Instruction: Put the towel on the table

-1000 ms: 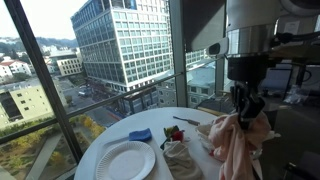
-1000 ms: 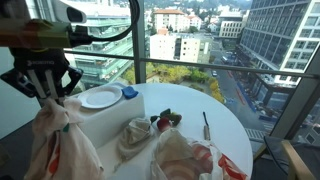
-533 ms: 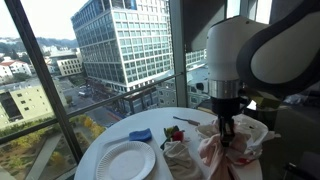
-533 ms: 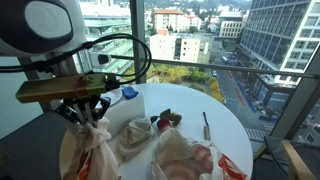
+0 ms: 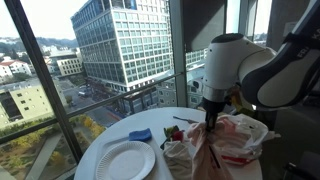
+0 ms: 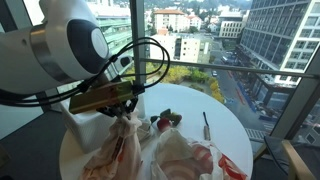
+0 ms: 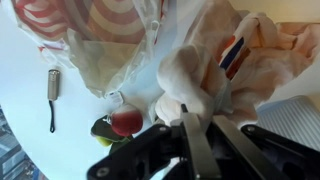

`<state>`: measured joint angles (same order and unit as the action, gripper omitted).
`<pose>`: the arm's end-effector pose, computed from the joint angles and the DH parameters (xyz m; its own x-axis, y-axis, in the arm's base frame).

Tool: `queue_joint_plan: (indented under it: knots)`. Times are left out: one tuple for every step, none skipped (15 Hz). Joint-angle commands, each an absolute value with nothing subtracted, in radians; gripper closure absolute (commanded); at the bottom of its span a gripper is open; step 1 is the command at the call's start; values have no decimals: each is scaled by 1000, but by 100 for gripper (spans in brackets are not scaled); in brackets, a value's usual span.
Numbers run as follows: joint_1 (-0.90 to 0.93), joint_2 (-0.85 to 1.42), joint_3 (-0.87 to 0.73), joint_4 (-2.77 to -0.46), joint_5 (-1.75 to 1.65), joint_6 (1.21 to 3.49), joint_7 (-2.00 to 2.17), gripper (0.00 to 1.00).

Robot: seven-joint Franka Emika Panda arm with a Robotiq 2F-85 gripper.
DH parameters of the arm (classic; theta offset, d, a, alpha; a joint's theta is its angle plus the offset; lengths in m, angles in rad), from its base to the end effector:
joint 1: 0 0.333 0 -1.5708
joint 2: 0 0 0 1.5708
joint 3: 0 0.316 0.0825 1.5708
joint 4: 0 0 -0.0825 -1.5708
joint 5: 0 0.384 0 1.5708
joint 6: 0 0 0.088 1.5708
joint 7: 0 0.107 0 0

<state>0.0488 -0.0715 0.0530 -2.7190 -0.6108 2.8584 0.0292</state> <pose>0.4089 0.0729 0.2641 0.7816 0.6095 0.1328 0.5628 -0.7808 0.2713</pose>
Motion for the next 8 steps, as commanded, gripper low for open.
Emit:
queue_joint_plan:
  knots:
    - [-16,-5,62,-2632,-884,2864,277,65]
    - [-19,9,60,-2618,-932,2858,329,64]
    - [-20,25,56,-2607,-964,2855,377,57]
    - [-17,43,54,-2598,-968,2855,407,50]
    - [-16,55,51,-2591,-982,2857,438,41]
    - [-14,65,49,-2586,-980,2858,457,34]
    - [-13,73,48,-2582,-976,2854,470,27]
    - [-11,72,50,-2582,-955,2832,477,19]
